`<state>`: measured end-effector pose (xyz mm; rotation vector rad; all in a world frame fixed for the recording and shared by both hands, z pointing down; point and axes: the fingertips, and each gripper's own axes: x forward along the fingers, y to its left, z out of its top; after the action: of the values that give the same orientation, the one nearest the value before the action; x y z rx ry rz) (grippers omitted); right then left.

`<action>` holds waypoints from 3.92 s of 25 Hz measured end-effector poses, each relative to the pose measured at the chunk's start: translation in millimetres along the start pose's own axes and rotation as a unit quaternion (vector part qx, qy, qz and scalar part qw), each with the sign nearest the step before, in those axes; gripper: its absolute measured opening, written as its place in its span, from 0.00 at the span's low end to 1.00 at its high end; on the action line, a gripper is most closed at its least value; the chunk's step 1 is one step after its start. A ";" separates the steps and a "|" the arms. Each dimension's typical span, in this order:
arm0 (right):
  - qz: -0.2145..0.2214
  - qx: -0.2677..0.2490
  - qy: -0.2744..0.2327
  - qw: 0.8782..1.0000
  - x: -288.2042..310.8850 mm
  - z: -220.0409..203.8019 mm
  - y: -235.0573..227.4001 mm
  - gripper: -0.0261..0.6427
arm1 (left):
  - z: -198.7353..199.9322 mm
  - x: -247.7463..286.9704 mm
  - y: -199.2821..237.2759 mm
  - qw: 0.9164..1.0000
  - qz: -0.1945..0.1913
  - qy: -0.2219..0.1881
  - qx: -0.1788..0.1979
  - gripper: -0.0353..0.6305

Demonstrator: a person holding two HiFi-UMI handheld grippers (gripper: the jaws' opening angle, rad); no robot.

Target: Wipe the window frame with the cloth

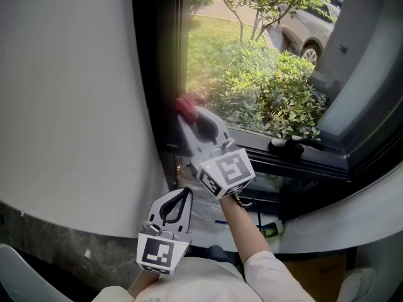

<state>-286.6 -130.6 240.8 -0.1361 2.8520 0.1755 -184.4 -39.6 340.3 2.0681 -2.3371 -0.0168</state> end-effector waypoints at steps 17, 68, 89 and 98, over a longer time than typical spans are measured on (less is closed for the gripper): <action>-0.006 0.009 0.012 1.000 -5.0 -16.6 1.4 0.18 | -1.4 -3.2 3.2 1.000 0.002 -0.001 -0.001 0.06; -0.064 -0.048 0.117 0.990 -23.2 -38.5 0.1 0.18 | -1.1 -17.7 5.8 1.000 -0.006 -0.005 -0.012 0.06; -0.141 -0.137 0.227 0.954 -21.4 -67.9 -17.0 0.18 | -7.8 -16.6 11.2 1.000 -0.002 0.008 -0.009 0.06; -0.154 -0.176 0.253 0.939 -19.9 -74.5 -17.5 0.17 | -9.8 -11.6 13.9 1.000 0.003 0.013 -0.011 0.06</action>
<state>-285.8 -156.3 315.6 -0.8037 3.2096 0.6692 -196.6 -26.3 350.3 2.0381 -2.3177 -0.0161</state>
